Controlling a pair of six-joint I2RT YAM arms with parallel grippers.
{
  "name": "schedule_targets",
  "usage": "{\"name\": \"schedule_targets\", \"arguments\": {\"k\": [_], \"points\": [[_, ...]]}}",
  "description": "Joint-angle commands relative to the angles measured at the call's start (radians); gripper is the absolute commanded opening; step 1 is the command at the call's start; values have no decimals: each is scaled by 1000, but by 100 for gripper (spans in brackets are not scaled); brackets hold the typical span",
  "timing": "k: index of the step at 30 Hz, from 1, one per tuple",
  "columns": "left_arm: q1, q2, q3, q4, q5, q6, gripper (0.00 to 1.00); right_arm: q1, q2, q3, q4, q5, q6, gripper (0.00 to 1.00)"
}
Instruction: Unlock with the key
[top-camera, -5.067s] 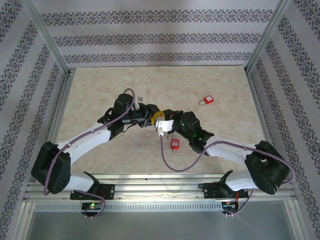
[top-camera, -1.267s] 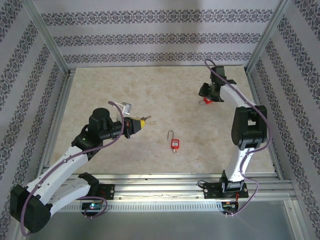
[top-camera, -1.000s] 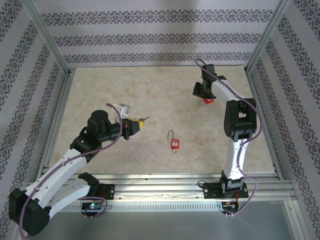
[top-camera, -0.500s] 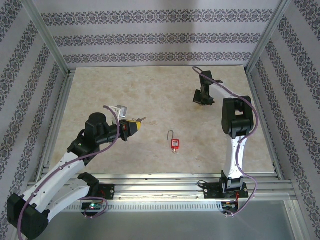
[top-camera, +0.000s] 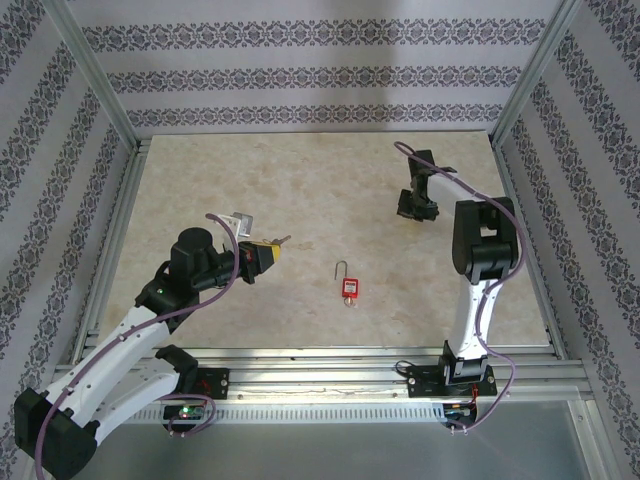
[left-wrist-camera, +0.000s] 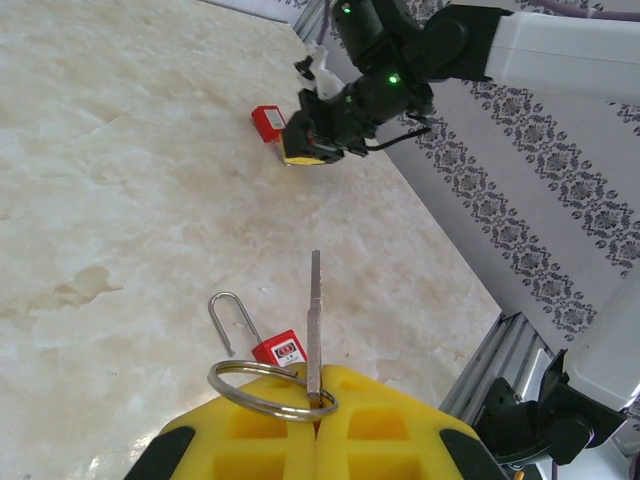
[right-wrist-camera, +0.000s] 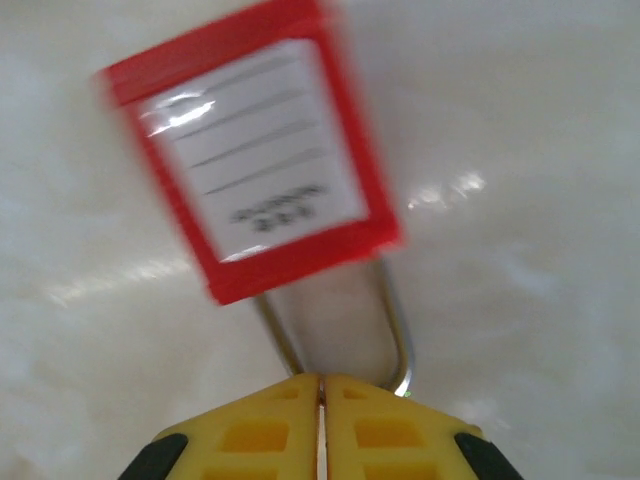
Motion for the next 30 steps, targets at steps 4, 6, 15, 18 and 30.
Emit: {"name": "schedule_targets", "arguments": {"k": [4,6,15,18,30], "points": [[-6,-7,-4,4,-16,3,0,-67,-99,-97,-36,108,-51,15],[-7,-2,-7,11,-17,1,0,-85,-111,-101,-25,127,-58,16],[-6,-10,-6,4,-22,-5,0,-74,-251,-166,38,-12,-6,29],[-6,-18,-6,-4,-28,-5,0,-41,-308,-227,43,-40,34,29],[-6,-69,14,-65,-38,7,0,-23,-232,-298,139,-23,78,8]]}}
